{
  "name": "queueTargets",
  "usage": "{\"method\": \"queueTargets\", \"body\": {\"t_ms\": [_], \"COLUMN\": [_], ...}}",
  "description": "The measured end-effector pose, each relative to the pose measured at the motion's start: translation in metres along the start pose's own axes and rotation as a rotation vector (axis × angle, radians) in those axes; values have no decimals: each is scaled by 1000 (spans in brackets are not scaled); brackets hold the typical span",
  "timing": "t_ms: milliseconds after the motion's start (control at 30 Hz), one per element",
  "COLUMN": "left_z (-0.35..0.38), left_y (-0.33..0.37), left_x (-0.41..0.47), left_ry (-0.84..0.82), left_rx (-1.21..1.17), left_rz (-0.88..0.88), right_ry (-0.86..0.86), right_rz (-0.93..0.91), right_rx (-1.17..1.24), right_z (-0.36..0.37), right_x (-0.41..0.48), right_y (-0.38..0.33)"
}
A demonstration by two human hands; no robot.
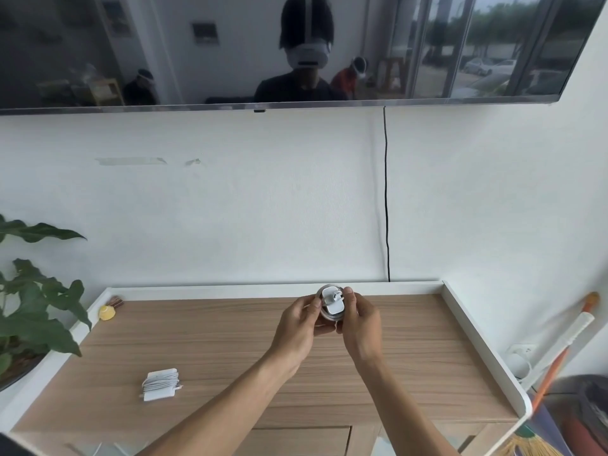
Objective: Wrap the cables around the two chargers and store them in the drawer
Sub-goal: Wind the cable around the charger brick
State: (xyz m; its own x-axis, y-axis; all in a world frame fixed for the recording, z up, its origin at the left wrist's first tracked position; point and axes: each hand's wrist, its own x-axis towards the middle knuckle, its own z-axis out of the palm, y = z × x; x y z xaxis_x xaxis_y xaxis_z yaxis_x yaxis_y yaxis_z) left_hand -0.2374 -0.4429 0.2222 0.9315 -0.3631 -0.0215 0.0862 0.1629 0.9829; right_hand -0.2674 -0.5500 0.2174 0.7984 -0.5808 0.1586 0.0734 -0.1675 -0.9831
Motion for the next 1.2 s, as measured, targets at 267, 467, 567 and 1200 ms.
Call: {"method": "queueTargets", "body": {"t_ms": [267,467,567,1200], "left_z": [-4,-1,1,-15], "left_y": [0,-15,-18,-22], "left_x": [3,9,6,8], "left_ry": [114,239,276,-47], "left_rx": [-14,240,436,1160], "left_rz": [2,51,157,589], "right_ry": [-124,-41,12,2], "right_rz": [6,146,259,246], "right_rx": [34,103,144,117], "right_z": [0,7,13,1], "right_x": [-7,-8,-11,-2], "right_y": [6,15,17,23]}}
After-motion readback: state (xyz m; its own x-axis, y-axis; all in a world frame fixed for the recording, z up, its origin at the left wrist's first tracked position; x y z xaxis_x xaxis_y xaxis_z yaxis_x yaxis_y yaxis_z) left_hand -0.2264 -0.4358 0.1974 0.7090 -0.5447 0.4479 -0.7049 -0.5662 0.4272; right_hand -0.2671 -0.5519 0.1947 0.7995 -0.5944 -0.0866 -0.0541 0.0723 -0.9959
